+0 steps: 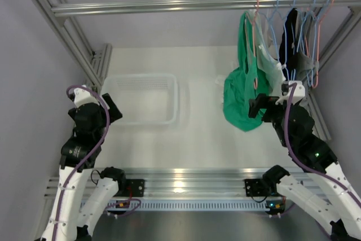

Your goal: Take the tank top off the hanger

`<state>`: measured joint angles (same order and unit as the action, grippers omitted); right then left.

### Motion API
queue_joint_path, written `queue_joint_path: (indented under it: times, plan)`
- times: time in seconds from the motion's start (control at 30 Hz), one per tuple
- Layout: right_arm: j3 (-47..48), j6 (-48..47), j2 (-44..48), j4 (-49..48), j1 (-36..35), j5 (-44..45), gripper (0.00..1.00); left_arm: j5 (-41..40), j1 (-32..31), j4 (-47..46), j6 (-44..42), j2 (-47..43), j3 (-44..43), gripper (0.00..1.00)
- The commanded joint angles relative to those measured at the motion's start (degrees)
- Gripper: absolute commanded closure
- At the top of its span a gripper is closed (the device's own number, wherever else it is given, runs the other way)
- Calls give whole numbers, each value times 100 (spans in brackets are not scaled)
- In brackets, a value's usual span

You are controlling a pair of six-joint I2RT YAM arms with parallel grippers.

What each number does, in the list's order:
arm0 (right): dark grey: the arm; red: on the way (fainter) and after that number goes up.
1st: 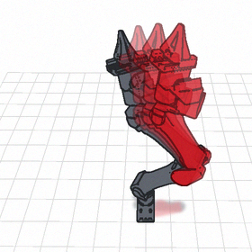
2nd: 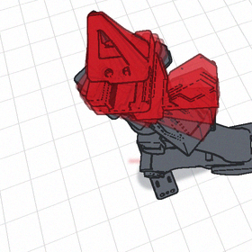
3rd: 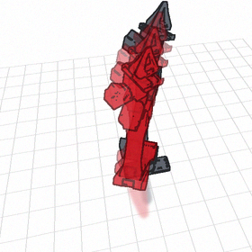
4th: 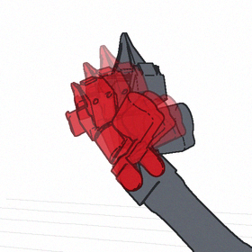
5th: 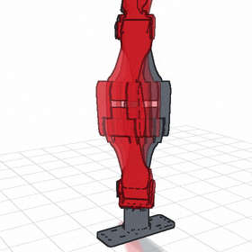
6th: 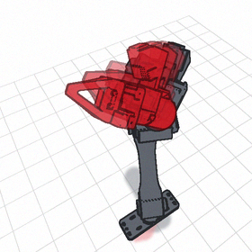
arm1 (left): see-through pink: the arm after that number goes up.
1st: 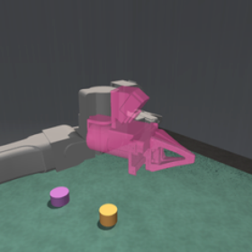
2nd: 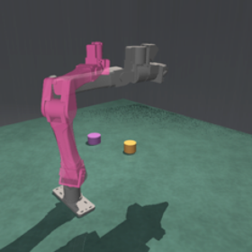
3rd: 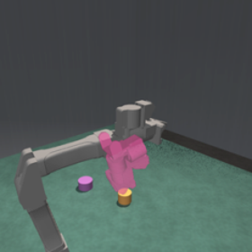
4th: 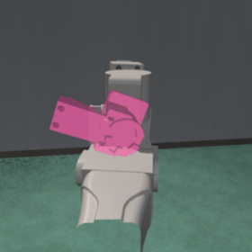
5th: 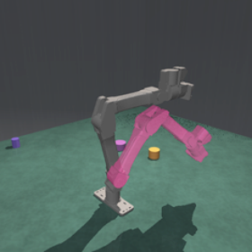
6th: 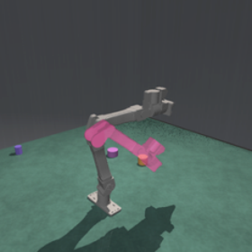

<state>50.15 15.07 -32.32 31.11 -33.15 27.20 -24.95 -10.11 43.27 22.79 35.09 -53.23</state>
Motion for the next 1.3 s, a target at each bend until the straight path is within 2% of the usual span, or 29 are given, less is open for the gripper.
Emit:
queue_joint_path:
  times: [0.0, 0.4, 0.5, 0.6, 0.73, 0.9, 1.07, 1.27]
  plan:
    - [179, -31, 155, 26, 10, 84, 1, -54, 27, -292, 59, -37, 6, 1]
    - [599, -267, -152, 44, 1, -426, 1, 87, 27, -292, 51, -55, 32, 1]
    - [1108, -521, -520, 140, 1, -531, 1, 209, 27, -292, 51, -20, 32, 1]
    - [1784, -838, -1388, 447, 1, -567, 2, 324, 27, -292, 42, -2, 41, 1]
    - [2375, -1006, -1848, 580, 10, -294, 12, 412, 18, -301, 33, 24, 50, 1]
    - [3323, -1454, -2734, 606, 316, -514, 20, 535, 18, -310, 33, 24, 59, 1]
    - [4106, -1717, -3412, 606, 1291, -1453, 30, 640, -26, -301, 33, 24, 67, 1]
    - [4827, -1937, -4291, 712, 1645, -2263, 33, 702, -88, -319, 33, 59, 67, 1]
